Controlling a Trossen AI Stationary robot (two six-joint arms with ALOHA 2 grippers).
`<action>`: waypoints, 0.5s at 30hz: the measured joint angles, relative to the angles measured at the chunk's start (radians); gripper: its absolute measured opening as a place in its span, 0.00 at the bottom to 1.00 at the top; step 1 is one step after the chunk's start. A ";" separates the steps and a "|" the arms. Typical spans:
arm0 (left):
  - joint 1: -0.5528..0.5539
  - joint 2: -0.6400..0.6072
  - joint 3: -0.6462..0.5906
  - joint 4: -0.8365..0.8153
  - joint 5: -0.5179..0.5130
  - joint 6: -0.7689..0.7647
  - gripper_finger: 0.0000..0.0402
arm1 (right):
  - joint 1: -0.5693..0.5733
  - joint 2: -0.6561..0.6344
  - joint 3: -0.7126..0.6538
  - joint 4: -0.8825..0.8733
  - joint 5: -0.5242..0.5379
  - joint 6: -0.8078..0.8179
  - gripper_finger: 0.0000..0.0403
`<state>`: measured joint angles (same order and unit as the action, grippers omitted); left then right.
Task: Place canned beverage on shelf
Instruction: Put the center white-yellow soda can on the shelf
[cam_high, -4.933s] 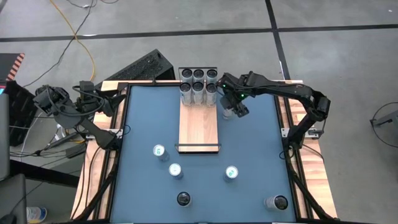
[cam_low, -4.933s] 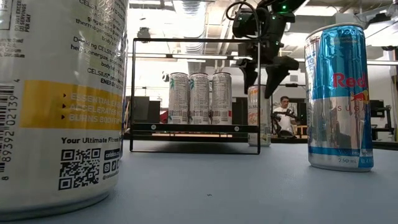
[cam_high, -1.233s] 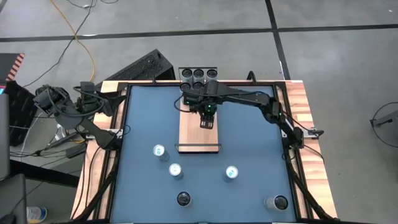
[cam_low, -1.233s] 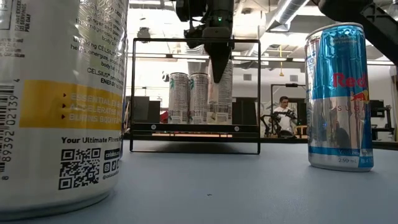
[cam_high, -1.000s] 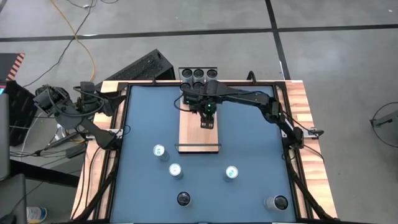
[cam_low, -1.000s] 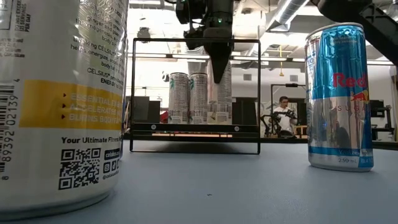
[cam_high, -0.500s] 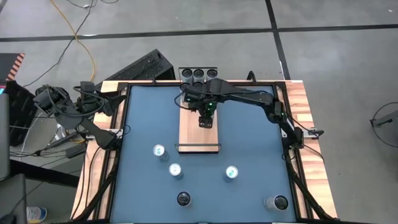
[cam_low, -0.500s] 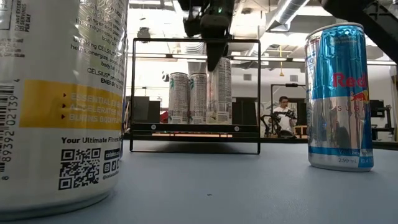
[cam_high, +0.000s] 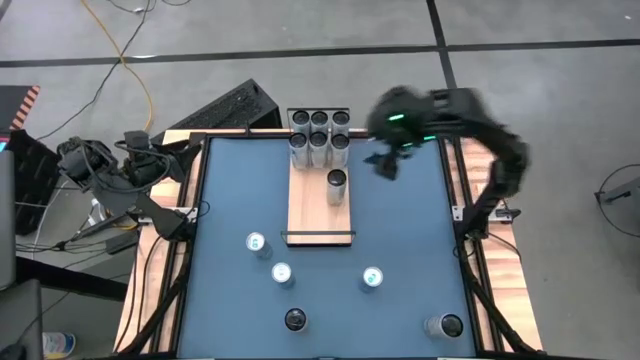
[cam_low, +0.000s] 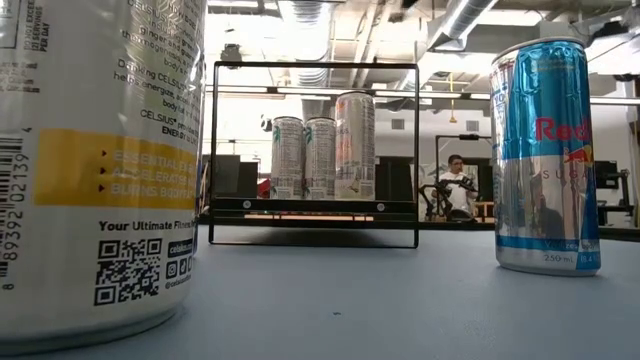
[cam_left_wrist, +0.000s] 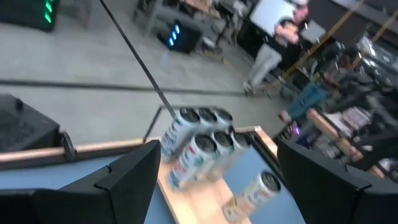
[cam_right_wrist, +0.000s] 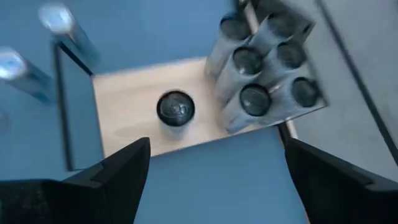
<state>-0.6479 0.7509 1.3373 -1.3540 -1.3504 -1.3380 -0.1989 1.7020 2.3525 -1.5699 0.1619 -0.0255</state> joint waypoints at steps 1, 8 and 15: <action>0.000 0.009 0.000 0.000 -0.019 -0.004 0.77 | 0.000 -0.046 -0.007 0.002 -0.001 0.014 0.88; 0.000 0.059 0.000 -0.001 -0.016 -0.095 0.77 | 0.001 -0.347 -0.117 0.017 0.017 0.107 0.88; 0.000 0.091 0.000 0.000 -0.016 -0.239 0.77 | 0.002 -0.578 -0.409 0.090 0.024 0.105 0.88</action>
<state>-0.6480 0.8423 1.3373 -1.3540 -1.3662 -1.5771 -0.1970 1.1241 1.9431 -1.4801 0.1863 0.0791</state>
